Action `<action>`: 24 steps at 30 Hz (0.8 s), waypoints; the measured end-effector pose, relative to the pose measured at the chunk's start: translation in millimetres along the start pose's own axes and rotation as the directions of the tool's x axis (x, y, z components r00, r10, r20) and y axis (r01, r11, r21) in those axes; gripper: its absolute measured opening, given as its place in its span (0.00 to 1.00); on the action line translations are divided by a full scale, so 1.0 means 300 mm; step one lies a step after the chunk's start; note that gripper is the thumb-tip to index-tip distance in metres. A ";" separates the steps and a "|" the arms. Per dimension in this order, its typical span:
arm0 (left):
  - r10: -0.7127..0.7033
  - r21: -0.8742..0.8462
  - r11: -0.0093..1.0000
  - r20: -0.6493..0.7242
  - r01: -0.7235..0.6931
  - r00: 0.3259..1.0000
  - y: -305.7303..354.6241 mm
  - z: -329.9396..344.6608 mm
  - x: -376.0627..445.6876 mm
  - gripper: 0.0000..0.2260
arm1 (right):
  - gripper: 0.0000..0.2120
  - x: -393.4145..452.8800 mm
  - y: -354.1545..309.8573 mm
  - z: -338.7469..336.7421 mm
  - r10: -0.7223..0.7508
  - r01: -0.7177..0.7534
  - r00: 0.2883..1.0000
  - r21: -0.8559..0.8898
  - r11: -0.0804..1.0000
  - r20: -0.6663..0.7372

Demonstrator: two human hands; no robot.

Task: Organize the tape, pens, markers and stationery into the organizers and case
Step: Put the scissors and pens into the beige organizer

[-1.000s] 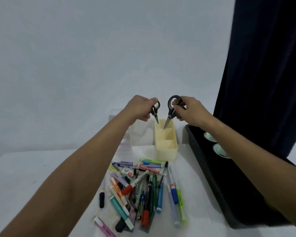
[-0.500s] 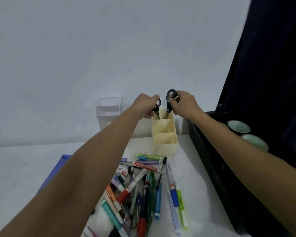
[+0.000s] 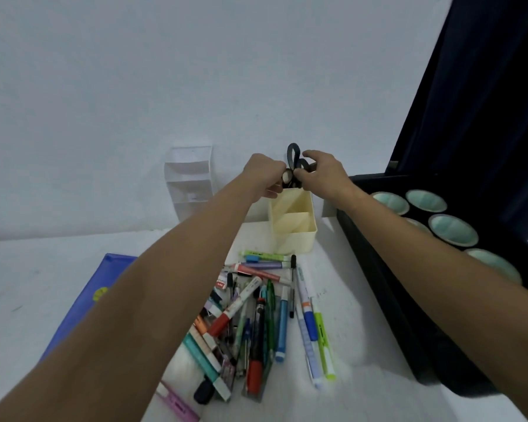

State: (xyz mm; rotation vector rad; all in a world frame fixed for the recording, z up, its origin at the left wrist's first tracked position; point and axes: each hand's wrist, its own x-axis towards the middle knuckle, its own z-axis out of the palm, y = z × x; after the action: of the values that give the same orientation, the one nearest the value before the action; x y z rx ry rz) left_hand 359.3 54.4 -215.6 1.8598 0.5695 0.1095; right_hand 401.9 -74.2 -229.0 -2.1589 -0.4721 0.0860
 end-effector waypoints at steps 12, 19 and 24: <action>0.137 0.234 0.958 0.141 -0.168 0.980 -0.131 -0.087 -0.208 0.09 | 0.17 -0.253 -0.016 0.007 0.016 -0.008 0.995 -0.079 0.997 0.098; 0.157 0.395 0.895 0.156 -0.207 0.975 -0.301 -0.164 -0.303 0.10 | 0.09 -0.395 0.053 0.094 0.013 0.140 0.929 -0.385 0.912 0.369; 0.159 0.472 0.860 0.112 -0.193 0.981 -0.366 -0.226 -0.311 0.11 | 0.08 -0.409 0.083 0.122 0.007 0.202 0.904 -0.443 0.873 0.426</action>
State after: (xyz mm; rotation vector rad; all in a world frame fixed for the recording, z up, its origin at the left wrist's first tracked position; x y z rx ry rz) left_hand 217.6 100.3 -272.4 2.3943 0.3965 0.0227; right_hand 287.5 -103.8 -284.0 -2.6061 -0.9351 0.4203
